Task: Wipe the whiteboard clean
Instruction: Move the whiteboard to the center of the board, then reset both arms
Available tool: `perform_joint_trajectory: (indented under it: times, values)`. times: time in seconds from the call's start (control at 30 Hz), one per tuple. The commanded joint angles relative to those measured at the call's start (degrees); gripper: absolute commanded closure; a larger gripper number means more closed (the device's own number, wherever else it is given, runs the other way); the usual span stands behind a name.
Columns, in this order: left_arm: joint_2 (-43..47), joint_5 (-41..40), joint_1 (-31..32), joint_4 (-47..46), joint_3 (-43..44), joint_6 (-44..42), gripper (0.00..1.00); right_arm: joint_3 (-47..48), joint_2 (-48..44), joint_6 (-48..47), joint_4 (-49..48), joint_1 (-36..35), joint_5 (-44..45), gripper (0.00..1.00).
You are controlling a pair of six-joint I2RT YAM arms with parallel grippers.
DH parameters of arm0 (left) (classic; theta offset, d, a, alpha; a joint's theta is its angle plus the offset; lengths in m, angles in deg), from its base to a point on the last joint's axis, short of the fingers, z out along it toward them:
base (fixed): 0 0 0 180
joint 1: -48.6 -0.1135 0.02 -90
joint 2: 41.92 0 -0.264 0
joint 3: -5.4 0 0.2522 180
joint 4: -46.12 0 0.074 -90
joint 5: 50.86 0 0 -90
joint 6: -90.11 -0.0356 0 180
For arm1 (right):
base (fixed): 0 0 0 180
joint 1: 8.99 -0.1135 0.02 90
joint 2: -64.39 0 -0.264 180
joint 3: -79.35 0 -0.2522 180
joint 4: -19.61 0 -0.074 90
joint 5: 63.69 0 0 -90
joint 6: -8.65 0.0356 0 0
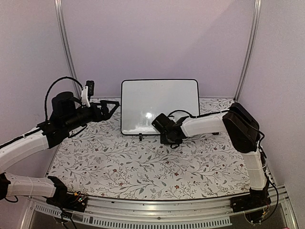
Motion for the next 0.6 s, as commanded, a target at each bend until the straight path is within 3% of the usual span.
perform_joint_trajectory:
  times: [0.0,0.17,0.27,0.3,0.43,0.57]
  values:
    - [0.76,-0.46,-0.75,-0.56,-0.78,-0.02,0.0,-2.27,1.79,-0.08,3.32,1.19,-0.14,0.66]
    - [0.45,0.15,-0.95,-0.72,-0.68,0.07,0.0,-7.45,-5.39,-0.93,1.16,-0.87,0.46,0.43]
    - [0.69,0.67,-0.86,-0.54,-0.58,-0.5,0.0,-9.42,-9.5,-2.27,1.78,-3.22,0.92,0.08]
    - [0.87,0.35,-0.84,-0.19,-0.48,-0.73,0.0,-10.47,-11.08,-2.5,1.63,-4.11,1.08,0.02]
    - [1.83,-1.34,-0.43,5.74,3.33,-0.56,0.0,-19.45,-20.26,-6.14,-2.82,-7.32,-0.13,0.01]
    - [5.76,0.94,-0.35,12.41,5.26,1.08,0.0,-31.96,-35.33,-8.38,-9.31,-7.52,-4.13,0.01]
